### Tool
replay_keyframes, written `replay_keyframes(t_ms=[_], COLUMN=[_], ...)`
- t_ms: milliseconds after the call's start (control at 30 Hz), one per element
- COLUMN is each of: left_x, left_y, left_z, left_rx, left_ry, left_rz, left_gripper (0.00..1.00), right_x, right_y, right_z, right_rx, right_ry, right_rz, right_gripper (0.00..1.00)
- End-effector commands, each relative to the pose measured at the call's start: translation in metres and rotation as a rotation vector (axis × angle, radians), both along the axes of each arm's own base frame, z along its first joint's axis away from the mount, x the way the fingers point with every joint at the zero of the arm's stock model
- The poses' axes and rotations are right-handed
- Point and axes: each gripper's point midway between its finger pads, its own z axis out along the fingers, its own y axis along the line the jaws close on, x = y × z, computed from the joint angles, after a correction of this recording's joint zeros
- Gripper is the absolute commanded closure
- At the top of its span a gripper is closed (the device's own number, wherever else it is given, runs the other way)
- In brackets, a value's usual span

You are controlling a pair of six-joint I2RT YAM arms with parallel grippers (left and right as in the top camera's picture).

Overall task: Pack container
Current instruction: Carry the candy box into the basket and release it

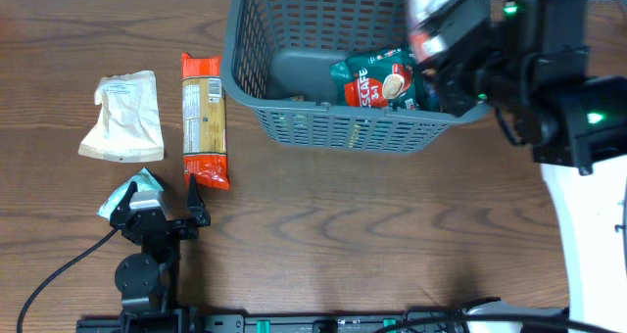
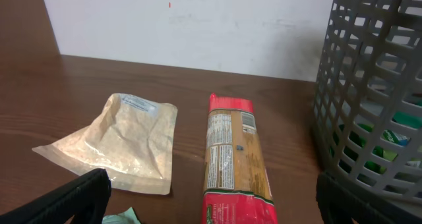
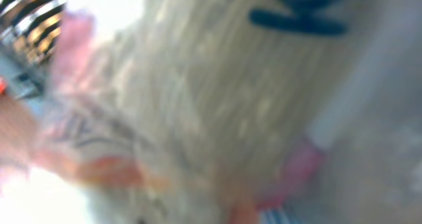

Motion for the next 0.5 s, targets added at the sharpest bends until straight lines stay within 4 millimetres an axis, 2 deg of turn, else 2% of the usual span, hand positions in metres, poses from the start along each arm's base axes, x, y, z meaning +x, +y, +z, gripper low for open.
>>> replay_keyframes(t_ms=[0,133,467], left_x=[-0.001,-0.001,-0.001], left_y=[0.002,0.002,0.002], left_z=[-0.017,-0.017,-0.017], left_rx=[-0.015,-0.015,-0.015], left_ry=[0.049,0.049,0.049], left_rz=[0.014,0.014,0.014], left_gripper=[0.01,0.01,0.01], right_x=[-0.001,0.002,0.025], right_y=[0.019,0.029,0.034], right_z=[-0.007,-0.023,-0.072], right_rx=[-0.092,-0.136,-0.226], right_ry=[-0.024,0.01,0.118], right_rz=[0.144,0.201,0.259], right_gripper=[0.99,0.99,0.99])
